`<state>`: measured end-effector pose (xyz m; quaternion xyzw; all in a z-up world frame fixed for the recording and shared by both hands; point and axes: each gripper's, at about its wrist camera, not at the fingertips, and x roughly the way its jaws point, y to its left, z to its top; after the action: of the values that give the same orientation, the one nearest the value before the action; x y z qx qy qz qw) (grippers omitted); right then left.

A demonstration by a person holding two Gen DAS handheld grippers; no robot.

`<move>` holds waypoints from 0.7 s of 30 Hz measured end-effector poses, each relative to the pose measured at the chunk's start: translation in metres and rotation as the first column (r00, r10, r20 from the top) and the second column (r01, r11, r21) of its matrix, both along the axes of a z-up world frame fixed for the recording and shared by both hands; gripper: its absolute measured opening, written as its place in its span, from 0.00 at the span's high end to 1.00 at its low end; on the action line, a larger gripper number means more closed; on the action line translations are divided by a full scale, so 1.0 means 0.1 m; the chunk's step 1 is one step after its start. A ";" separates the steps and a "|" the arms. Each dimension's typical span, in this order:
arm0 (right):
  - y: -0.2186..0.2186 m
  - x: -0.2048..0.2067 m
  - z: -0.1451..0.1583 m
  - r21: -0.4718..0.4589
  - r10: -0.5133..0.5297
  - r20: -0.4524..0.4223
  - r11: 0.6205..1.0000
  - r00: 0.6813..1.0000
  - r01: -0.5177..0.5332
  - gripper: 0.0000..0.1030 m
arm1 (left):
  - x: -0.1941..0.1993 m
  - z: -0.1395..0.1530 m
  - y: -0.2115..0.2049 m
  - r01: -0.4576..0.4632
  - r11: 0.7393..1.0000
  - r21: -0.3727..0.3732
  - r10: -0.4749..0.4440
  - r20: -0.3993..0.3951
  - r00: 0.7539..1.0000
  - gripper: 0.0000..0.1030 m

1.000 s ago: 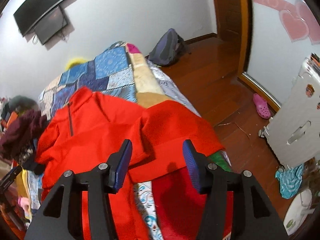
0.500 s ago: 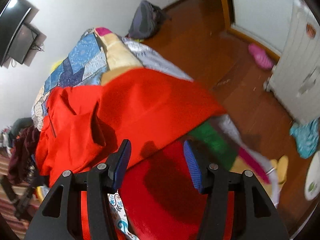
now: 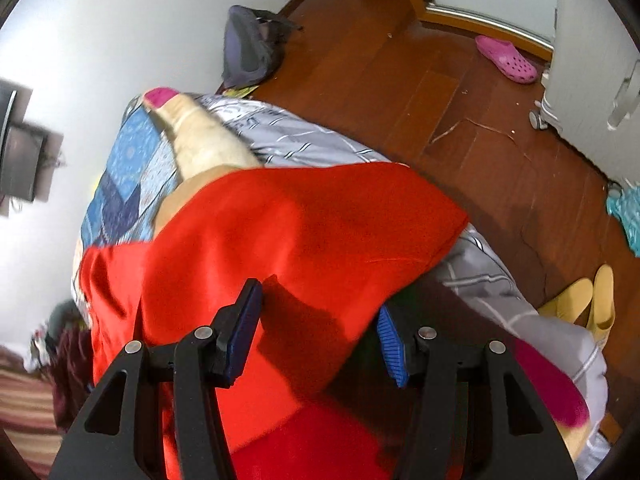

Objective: Fold large clothes

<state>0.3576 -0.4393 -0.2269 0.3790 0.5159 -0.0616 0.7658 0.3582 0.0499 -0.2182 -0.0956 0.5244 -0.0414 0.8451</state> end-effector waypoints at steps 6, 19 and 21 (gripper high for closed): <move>-0.01 0.07 0.06 -0.059 -0.052 0.024 0.997 0.998 0.054 0.84 | -0.01 -0.01 0.00 -0.008 1.000 0.004 0.008 0.008 1.000 0.15; 0.22 -0.33 1.12 -0.279 -0.066 0.332 0.946 0.941 0.165 0.92 | -0.13 -0.03 0.06 -0.021 0.999 0.028 0.021 0.010 1.000 0.14; 0.37 -0.37 1.35 -0.330 -0.002 0.382 0.934 0.924 0.138 0.92 | -0.13 -0.03 0.07 -0.018 0.999 0.036 0.018 0.007 1.000 0.14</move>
<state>0.3206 -0.4028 -0.0922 0.2594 0.3262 -0.1066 0.9027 0.3455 0.0567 -0.2211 -0.0849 0.5214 -0.0247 0.8487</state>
